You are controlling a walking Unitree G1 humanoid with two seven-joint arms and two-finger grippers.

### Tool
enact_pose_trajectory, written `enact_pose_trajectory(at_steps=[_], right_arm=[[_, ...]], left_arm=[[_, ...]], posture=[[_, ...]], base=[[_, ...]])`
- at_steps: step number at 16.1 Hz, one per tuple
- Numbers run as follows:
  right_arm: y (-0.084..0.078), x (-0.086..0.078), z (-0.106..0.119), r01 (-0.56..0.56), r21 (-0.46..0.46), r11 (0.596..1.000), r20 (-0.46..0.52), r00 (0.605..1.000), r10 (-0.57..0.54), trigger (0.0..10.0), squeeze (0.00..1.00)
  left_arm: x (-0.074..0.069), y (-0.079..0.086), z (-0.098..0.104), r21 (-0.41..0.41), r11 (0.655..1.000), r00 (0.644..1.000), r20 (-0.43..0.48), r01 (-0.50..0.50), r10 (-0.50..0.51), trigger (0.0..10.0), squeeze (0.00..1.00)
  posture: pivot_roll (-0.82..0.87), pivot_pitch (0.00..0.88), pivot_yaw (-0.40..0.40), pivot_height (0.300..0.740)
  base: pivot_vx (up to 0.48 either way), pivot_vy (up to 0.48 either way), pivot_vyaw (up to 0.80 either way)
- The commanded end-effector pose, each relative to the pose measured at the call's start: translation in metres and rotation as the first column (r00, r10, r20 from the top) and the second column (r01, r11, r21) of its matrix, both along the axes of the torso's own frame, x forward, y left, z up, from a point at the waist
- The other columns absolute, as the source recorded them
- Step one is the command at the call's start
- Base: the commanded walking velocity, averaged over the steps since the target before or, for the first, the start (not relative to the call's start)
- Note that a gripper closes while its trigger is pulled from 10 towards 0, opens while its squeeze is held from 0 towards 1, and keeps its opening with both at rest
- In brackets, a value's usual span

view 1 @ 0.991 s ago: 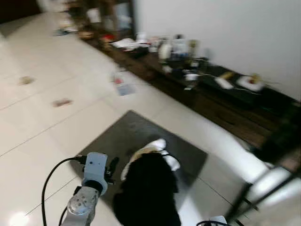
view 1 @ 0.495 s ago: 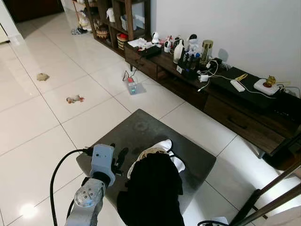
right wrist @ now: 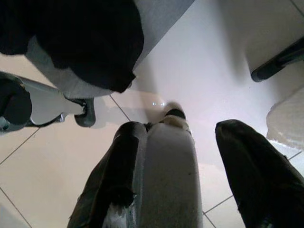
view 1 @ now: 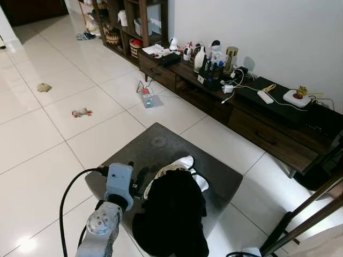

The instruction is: Hang hanger

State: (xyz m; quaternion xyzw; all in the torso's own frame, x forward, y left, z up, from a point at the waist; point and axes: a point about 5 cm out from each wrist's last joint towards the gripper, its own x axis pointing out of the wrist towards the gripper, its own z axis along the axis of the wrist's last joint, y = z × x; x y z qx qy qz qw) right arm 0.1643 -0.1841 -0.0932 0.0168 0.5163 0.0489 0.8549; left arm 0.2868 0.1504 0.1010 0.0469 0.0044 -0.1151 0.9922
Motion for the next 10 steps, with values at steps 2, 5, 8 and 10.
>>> enact_pose_trajectory(at_steps=[2, 5, 8, 10], right_arm=[[-0.0002, -0.0047, -0.0019, -0.011, 0.001, 1.000, -0.021, 1.000, 0.011, 10.0, 0.00], [0.0002, -0.0050, -0.0020, 0.003, 0.007, 1.000, -0.009, 1.000, -0.003, 10.0, 0.00], [0.0003, -0.0063, -0.0025, 0.003, 0.006, 1.000, -0.013, 1.000, -0.003, 10.0, 0.00], [0.0003, -0.0075, -0.0030, 0.000, 0.008, 1.000, -0.016, 1.000, 0.000, 10.0, 0.00]], left_arm=[[-0.0006, 0.0003, -0.0037, 0.013, 1.000, 1.000, -0.008, 0.007, -0.007, 10.0, 0.00], [0.0011, 0.0006, -0.0033, 0.012, 1.000, 1.000, -0.012, 0.011, -0.011, 10.0, 0.00], [0.0027, 0.0036, -0.0037, -0.005, 1.000, 1.000, -0.025, -0.009, 0.009, 10.0, 0.00], [0.0041, 0.0044, -0.0035, -0.011, 1.000, 1.000, -0.028, -0.015, 0.015, 10.0, 0.00]], posture=[[0.11, 0.160, -0.030, 0.677], [0.11, 0.171, -0.030, 0.667], [0.11, 0.182, -0.030, 0.667], [0.11, 0.191, -0.029, 0.667]], base=[[0.000, 0.000, 0.00], [0.000, 0.000, 0.00], [0.000, 0.000, 0.00], [0.000, 0.000, 0.00]])
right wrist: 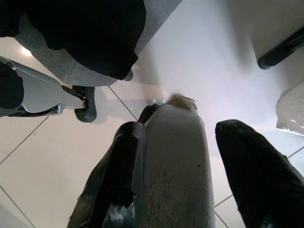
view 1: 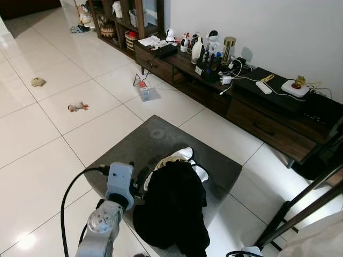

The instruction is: Hang hanger

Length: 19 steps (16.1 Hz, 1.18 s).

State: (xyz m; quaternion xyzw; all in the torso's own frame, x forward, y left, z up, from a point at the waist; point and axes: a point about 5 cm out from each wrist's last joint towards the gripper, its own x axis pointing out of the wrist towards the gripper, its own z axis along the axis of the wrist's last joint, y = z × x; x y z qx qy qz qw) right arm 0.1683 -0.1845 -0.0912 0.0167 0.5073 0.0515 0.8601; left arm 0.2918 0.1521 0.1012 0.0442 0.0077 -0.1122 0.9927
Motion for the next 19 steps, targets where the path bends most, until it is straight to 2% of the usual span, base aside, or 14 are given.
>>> enact_pose_trajectory(at_steps=[1, 6, 11, 13, 15, 17, 18, 19], right_arm=[[0.001, -0.012, -0.005, 0.003, 0.005, 1.000, -0.038, 0.999, -0.003, 10.0, 0.00], [0.000, -0.017, -0.007, -0.012, -0.002, 1.000, -0.044, 0.999, 0.012, 10.0, 0.00], [-0.002, -0.027, -0.009, -0.029, 0.006, 1.000, -0.032, 0.999, 0.029, 10.0, 0.00], [-0.003, -0.032, -0.011, -0.039, 0.004, 0.999, -0.036, 0.999, 0.039, 10.0, 0.00], [-0.004, -0.040, -0.013, -0.045, 0.003, 0.999, -0.042, 0.998, 0.045, 10.0, 0.00], [-0.005, -0.048, -0.015, -0.047, 0.004, 0.999, -0.045, 0.998, 0.047, 10.0, 0.00], [-0.005, -0.052, -0.016, -0.043, 0.006, 0.999, -0.044, 0.998, 0.044, 10.0, 0.00], [-0.005, -0.056, -0.016, -0.037, 0.011, 0.999, -0.040, 0.998, 0.038, 10.0, 0.00]], left_arm=[[0.000, 0.002, -0.004, -0.008, 1.000, 1.000, -0.021, -0.009, 0.009, 10.0, 0.00], [0.010, 0.004, -0.003, -0.063, 0.997, 0.998, -0.043, -0.052, 0.049, 10.0, 0.00], [0.020, 0.001, 0.003, -0.071, 0.996, 0.997, -0.054, -0.056, 0.053, 10.0, 0.00], [0.020, 0.002, 0.003, -0.058, 0.996, 0.996, -0.070, -0.063, 0.059, 10.0, 0.00], [0.021, 0.000, -0.001, 0.006, 0.999, 0.991, -0.125, -0.036, 0.037, 10.0, 0.00], [0.025, -0.001, -0.004, 0.006, 0.999, 0.982, -0.187, -0.032, 0.032, 10.0, 0.00], [0.025, 0.001, -0.003, 0.006, 0.999, 0.981, -0.188, -0.041, 0.041, 10.0, 0.00], [0.028, 0.004, -0.004, -0.010, 0.998, 0.976, -0.210, -0.066, 0.062, 10.0, 1.00]], posture=[[0.11, 0.196, -0.030, 0.667], [0.10, 0.228, -0.029, 0.667], [0.10, 0.296, -0.022, 0.655], [0.10, 0.319, -0.020, 0.655], [0.10, 0.370, -0.008, 0.655], [0.10, 0.393, -0.002, 0.655], [0.10, 0.423, 0.004, 0.655], [0.10, 0.433, 0.007, 0.655]], base=[[0.000, 0.000, 0.00], [0.000, 0.000, 0.00], [0.000, 0.000, 0.00], [0.000, 0.000, 0.00], [0.000, 0.000, 0.00], [0.000, 0.000, 0.00], [0.000, 0.000, 0.00], [0.000, 0.000, 0.00]])
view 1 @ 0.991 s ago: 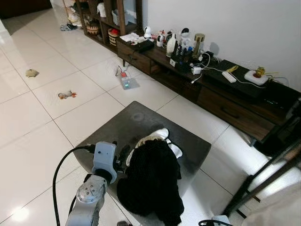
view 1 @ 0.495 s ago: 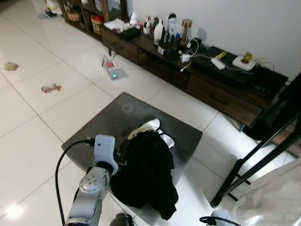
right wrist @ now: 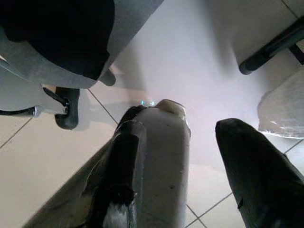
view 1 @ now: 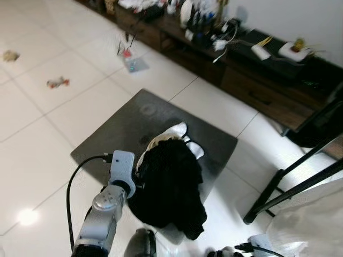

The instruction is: Hang hanger

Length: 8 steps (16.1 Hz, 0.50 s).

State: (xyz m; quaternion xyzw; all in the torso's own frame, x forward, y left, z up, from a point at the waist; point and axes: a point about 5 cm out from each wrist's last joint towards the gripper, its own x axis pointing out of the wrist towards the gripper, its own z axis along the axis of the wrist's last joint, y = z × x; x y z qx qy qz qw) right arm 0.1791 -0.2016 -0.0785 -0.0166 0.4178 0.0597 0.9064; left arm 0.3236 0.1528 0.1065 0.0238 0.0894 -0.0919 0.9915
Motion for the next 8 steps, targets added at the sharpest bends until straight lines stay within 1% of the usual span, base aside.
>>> enact_pose_trajectory(at_steps=[1, 3, 4, 5, 6, 7, 8], right_arm=[[0.012, -0.069, -0.029, 0.013, 0.051, 0.999, -0.240, 0.971, 0.000, 10.0, 0.00], [0.013, -0.077, -0.031, 0.021, 0.061, 0.998, -0.239, 0.971, -0.006, 10.0, 0.00], [0.014, -0.080, -0.032, 0.022, 0.065, 0.998, -0.238, 0.971, -0.006, 10.0, 0.00], [0.013, -0.084, -0.032, 0.021, 0.071, 0.997, -0.237, 0.971, -0.004, 10.0, 0.00], [0.012, -0.090, -0.033, 0.019, 0.076, 0.997, -0.238, 0.971, -0.001, 10.0, 0.00], [0.012, -0.093, -0.033, 0.019, 0.078, 0.997, -0.238, 0.971, 0.000, 10.0, 0.00], [0.011, -0.097, -0.033, 0.019, 0.079, 0.997, -0.238, 0.971, 0.001, 10.0, 0.00]], left_arm=[[0.000, 0.008, -0.013, -0.019, 0.999, 0.996, -0.081, -0.050, 0.049, 10.0, 1.00], [0.000, 0.018, -0.024, -0.070, 0.990, 0.980, -0.169, -0.121, 0.108, 10.0, 1.00], [-0.001, 0.021, -0.025, -0.089, 0.987, 0.975, -0.187, -0.136, 0.118, 10.0, 1.00], [0.001, 0.020, -0.027, -0.108, 0.989, 0.975, -0.206, -0.101, 0.077, 10.0, 1.00], [0.002, 0.018, -0.027, -0.107, 0.994, 0.977, -0.212, -0.039, 0.016, 10.0, 1.00], [0.003, 0.017, -0.026, -0.089, 0.996, 0.982, -0.188, -0.004, -0.013, 10.0, 1.00], [0.004, 0.015, -0.023, -0.090, 0.996, 0.985, -0.166, 0.026, -0.041, 10.0, 0.00]], posture=[[0.10, 0.446, 0.009, 0.655], [0.09, 0.476, 0.012, 0.655], [0.08, 0.495, 0.011, 0.655], [0.08, 0.502, 0.011, 0.655], [0.07, 0.530, 0.010, 0.655], [0.07, 0.537, 0.010, 0.655], [0.06, 0.551, 0.007, 0.655]], base=[[0.000, 0.000, 0.00], [0.000, 0.000, 0.00], [0.000, 0.000, 0.00], [0.000, 0.000, 0.00], [0.000, 0.000, 0.00], [0.000, 0.000, 0.00], [0.000, 0.000, 0.00]])
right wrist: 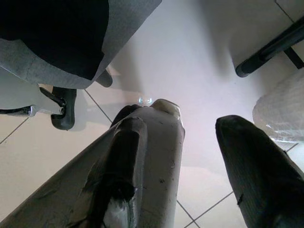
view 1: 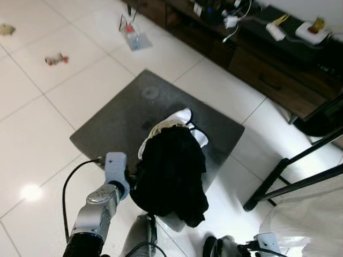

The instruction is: Hang hanger

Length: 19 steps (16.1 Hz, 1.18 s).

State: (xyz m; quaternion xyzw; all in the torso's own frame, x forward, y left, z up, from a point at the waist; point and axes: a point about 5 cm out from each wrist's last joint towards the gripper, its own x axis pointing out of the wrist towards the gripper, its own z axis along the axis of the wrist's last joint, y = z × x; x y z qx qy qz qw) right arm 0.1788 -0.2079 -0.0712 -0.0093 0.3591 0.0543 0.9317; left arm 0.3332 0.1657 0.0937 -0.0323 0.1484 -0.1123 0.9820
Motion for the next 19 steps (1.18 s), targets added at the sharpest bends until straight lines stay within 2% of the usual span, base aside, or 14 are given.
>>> enact_pose_trajectory(at_steps=[1, 2, 5, 8, 13, 15, 17, 19], right_arm=[[0.016, -0.099, -0.041, 0.001, 0.069, 0.998, -0.353, 0.935, 0.024, 10.0, 0.00], [0.015, -0.102, -0.041, 0.007, 0.071, 0.997, -0.349, 0.937, 0.018, 10.0, 0.00], [0.013, -0.108, -0.040, 0.015, 0.079, 0.997, -0.329, 0.944, 0.012, 10.0, 0.00], [0.010, -0.114, -0.039, 0.015, 0.075, 0.997, -0.319, 0.948, 0.010, 10.0, 0.00], [0.007, -0.126, -0.039, 0.028, 0.081, 0.996, -0.306, 0.952, -0.002, 10.0, 0.00], [0.006, -0.129, -0.038, 0.019, 0.081, 0.997, -0.304, 0.953, 0.007, 10.0, 0.00], [0.005, -0.131, -0.038, 0.018, 0.082, 0.996, -0.301, 0.953, 0.008, 10.0, 0.00], [0.004, -0.133, -0.038, 0.018, 0.080, 0.997, -0.299, 0.954, 0.007, 10.0, 0.00]], left_arm=[[-0.001, 0.001, -0.008, -0.002, 1.000, 1.000, -0.024, 0.020, -0.020, 10.0, 0.00], [0.001, 0.000, -0.006, -0.006, 0.999, 0.999, -0.006, 0.045, -0.045, 10.0, 0.00], [0.015, -0.004, -0.007, 0.010, 0.997, 0.997, -0.029, 0.071, -0.071, 10.0, 0.00], [0.022, -0.008, -0.007, -0.061, 0.995, 0.996, -0.050, 0.076, -0.079, 10.0, 0.00], [0.025, -0.025, -0.008, -0.061, 0.976, 0.975, -0.061, 0.208, -0.211, 10.0, 0.00], [0.025, -0.026, -0.015, -0.008, 0.980, 0.973, -0.116, 0.198, -0.197, 10.0, 0.00], [0.024, -0.029, -0.019, -0.031, 0.984, 0.972, -0.152, 0.175, -0.177, 10.0, 0.00], [0.023, -0.036, -0.020, -0.072, 0.977, 0.964, -0.164, 0.201, -0.210, 10.0, 0.00]], posture=[[0.06, 0.554, 0.007, 0.655], [0.05, 0.566, 0.004, 0.655], [0.01, 0.587, -0.004, 0.655], [-0.02, 0.615, -0.010, 0.655], [-0.05, 0.647, -0.020, 0.655], [-0.06, 0.657, -0.026, 0.655], [-0.07, 0.664, -0.029, 0.655], [-0.08, 0.673, -0.036, 0.655]], base=[[0.000, 0.000, 0.00], [0.000, 0.000, 0.00], [0.000, 0.000, 0.00], [0.000, 0.000, 0.00], [0.000, 0.000, 0.00], [0.000, 0.000, 0.00], [0.000, 0.000, 0.00], [0.000, 0.000, 0.00]])
